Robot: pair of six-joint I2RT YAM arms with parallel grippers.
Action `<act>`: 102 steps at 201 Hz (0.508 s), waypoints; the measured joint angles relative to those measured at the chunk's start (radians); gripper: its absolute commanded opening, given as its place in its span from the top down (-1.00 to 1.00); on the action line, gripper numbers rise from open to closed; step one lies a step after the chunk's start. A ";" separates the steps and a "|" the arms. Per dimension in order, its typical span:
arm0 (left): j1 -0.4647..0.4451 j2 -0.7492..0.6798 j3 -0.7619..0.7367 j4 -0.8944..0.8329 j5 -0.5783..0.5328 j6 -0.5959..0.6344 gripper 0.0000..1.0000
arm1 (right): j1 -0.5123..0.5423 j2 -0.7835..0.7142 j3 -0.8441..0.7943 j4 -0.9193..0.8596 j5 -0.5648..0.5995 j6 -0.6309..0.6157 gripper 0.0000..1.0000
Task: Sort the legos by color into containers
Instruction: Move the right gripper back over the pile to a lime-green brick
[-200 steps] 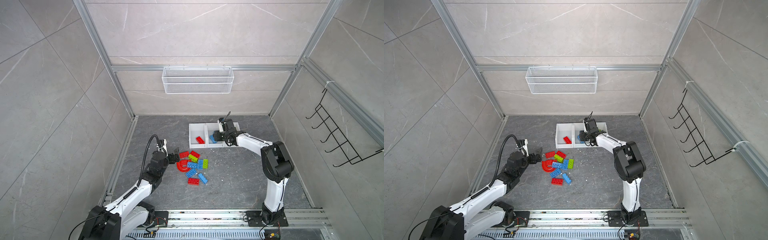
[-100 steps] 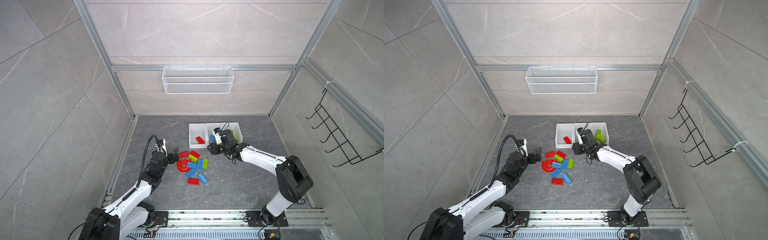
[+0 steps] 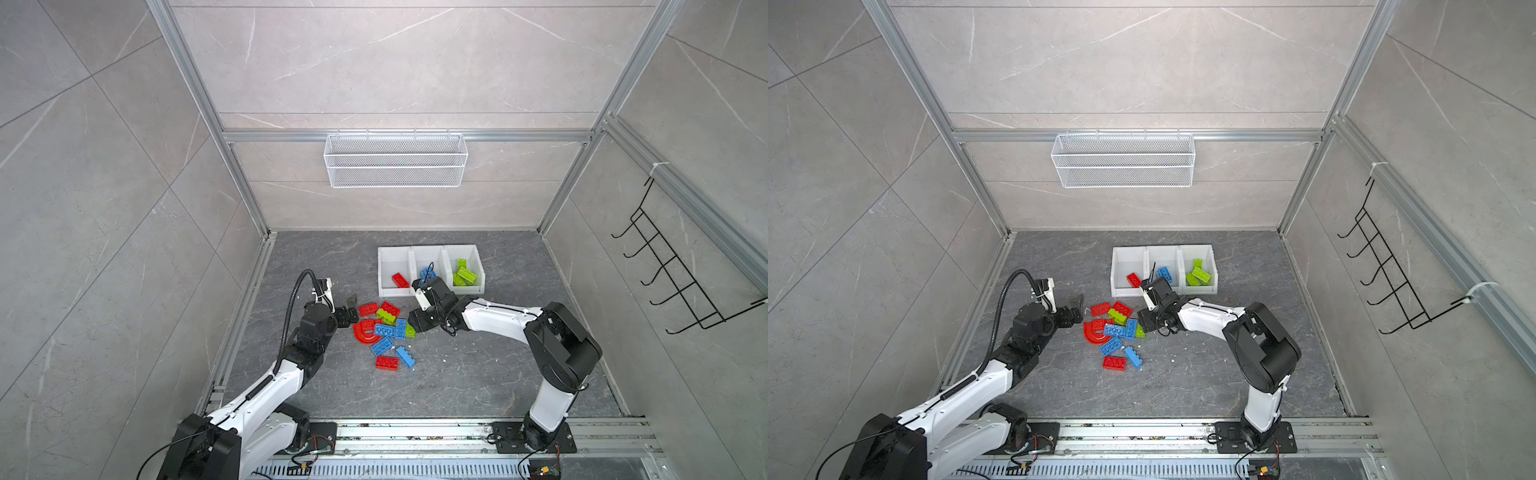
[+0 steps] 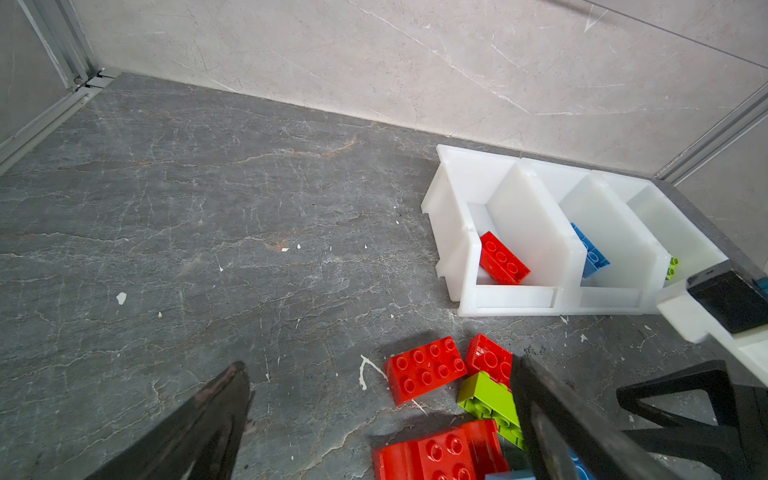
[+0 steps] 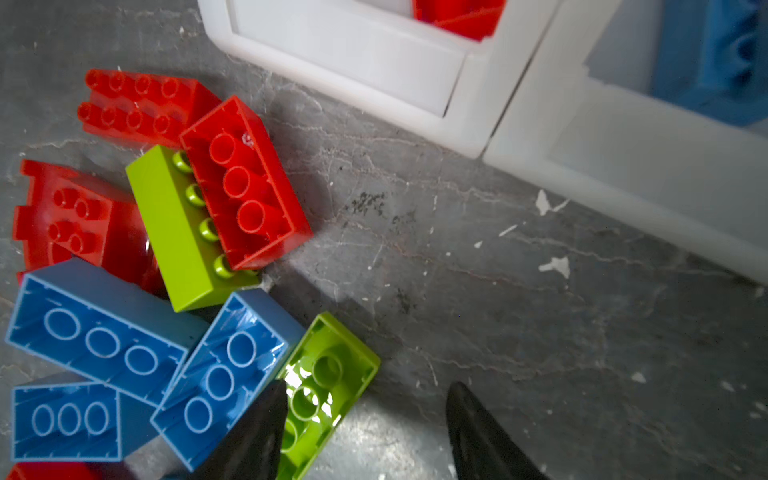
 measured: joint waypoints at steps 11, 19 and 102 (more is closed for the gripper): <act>0.000 0.002 0.000 0.000 0.000 0.000 -0.99 | 0.001 0.002 0.005 -0.005 0.002 -0.002 -0.26; 0.000 0.005 0.000 0.000 0.000 0.000 -0.99 | 0.002 0.004 0.011 -0.009 0.005 -0.003 -0.26; 0.000 0.011 0.000 -0.014 0.000 0.004 -0.99 | 0.034 0.068 0.102 -0.126 0.097 -0.051 -0.33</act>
